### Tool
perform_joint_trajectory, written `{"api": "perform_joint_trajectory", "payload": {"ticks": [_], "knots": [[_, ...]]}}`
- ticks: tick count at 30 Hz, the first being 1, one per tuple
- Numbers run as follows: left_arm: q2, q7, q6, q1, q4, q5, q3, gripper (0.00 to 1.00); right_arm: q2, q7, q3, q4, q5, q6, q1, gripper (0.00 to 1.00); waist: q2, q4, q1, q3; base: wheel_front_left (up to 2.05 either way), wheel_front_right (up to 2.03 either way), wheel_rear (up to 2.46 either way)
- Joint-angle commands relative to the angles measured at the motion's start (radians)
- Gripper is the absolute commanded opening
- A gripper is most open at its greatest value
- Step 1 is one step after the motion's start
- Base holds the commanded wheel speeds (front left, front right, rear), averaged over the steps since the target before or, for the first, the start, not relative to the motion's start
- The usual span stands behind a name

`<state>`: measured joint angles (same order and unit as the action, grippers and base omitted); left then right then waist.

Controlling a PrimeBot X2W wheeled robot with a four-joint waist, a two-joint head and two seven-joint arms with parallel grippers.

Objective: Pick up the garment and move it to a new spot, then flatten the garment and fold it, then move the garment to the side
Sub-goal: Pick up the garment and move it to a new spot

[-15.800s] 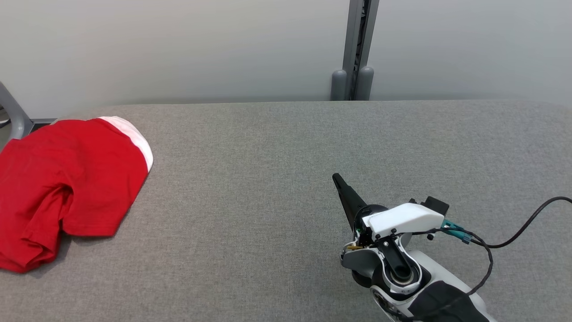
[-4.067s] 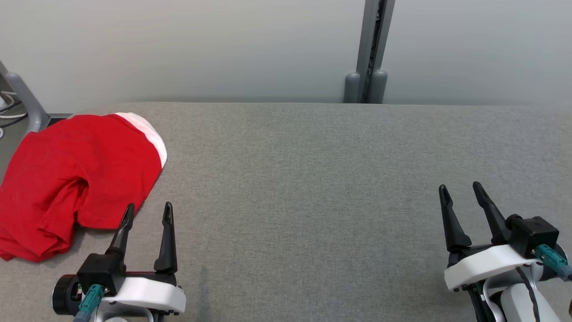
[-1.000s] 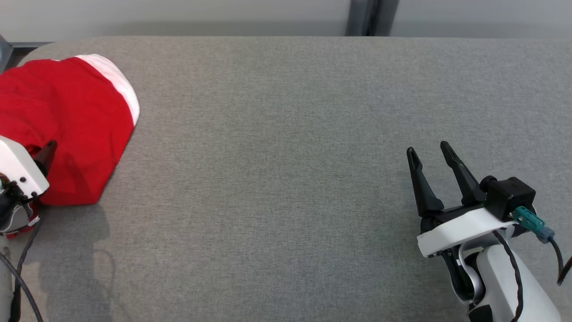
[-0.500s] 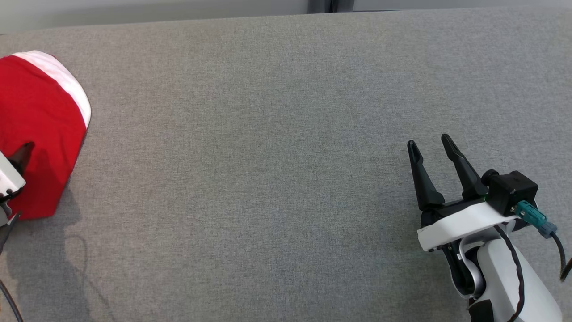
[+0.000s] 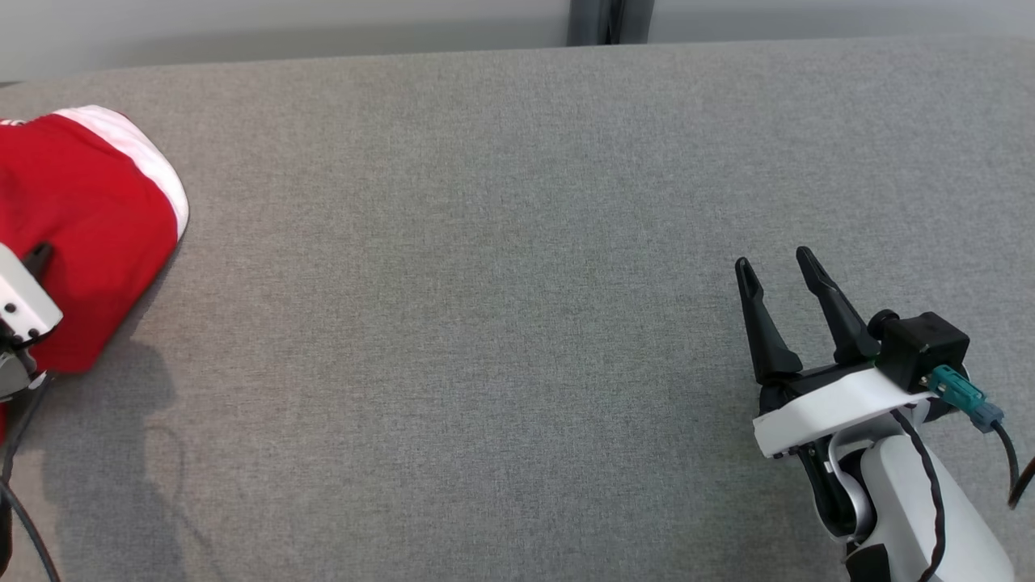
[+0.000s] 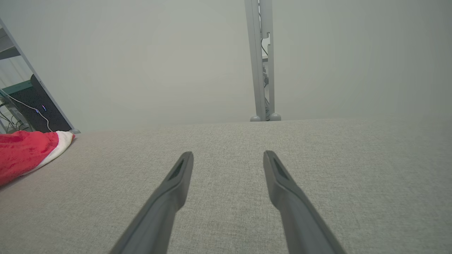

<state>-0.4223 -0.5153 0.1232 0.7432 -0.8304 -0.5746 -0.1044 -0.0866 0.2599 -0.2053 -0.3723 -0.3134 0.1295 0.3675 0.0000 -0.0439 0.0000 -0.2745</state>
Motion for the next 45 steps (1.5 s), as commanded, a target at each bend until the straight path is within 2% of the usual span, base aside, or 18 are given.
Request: {"api": "perform_joint_trajectory", "payload": {"ticks": [1,9,16,25,28,33,37,41,45], "knots": [[0.002,0.005,0.006,0.016,0.014,-0.004,0.008,0.0,-0.001,0.004,0.0,-0.003,-0.005,0.002,-0.007,1.0,0.0,0.003,0.0,0.01,0.0,0.0,0.0],[-0.011,-0.023,0.008,0.006,0.181,-0.025,0.12,0.0,0.012,0.004,-0.003,-0.015,-0.017,0.002,-0.027,1.0,0.0,-0.022,0.0,0.095,0.0,0.0,0.0],[-0.026,-0.111,0.008,-0.034,0.369,-0.116,0.214,0.0,0.021,0.004,0.008,-0.022,-0.014,0.002,-0.031,1.0,0.0,-0.09,0.0,0.164,0.0,0.0,0.0],[0.05,-0.249,0.008,-0.033,0.586,-0.25,0.313,0.0,0.027,0.004,0.029,-0.022,-0.022,0.002,-0.034,1.0,0.0,-0.2,0.0,0.192,0.0,0.0,0.0],[0.094,-0.28,0.008,-0.009,0.633,-0.277,0.349,0.0,0.029,0.004,0.039,-0.013,-0.023,0.002,-0.019,1.0,0.0,-0.242,0.0,0.183,0.0,0.0,0.0],[0.174,-0.281,0.008,0.058,0.699,-0.338,0.431,0.0,0.032,0.004,0.057,-0.007,-0.028,0.002,-0.011,1.0,0.0,-0.289,0.0,0.159,0.0,0.0,0.0],[0.2,-0.278,0.008,0.085,0.729,-0.408,0.48,0.0,0.034,0.004,0.07,-0.001,-0.026,0.002,-0.013,1.0,0.0,-0.299,0.0,0.145,0.0,0.0,0.0],[0.172,-0.329,0.008,0.073,0.771,-0.508,0.575,0.0,0.033,0.004,0.086,0.007,-0.025,0.002,-0.02,1.0,0.0,-0.298,0.0,0.129,0.0,0.0,0.0],[0.067,-0.404,0.008,0.008,0.796,-0.579,0.676,0.0,0.034,0.004,0.086,0.01,-0.026,0.002,-0.027,1.0,0.0,-0.28,0.0,0.115,0.0,0.0,0.0]]}}
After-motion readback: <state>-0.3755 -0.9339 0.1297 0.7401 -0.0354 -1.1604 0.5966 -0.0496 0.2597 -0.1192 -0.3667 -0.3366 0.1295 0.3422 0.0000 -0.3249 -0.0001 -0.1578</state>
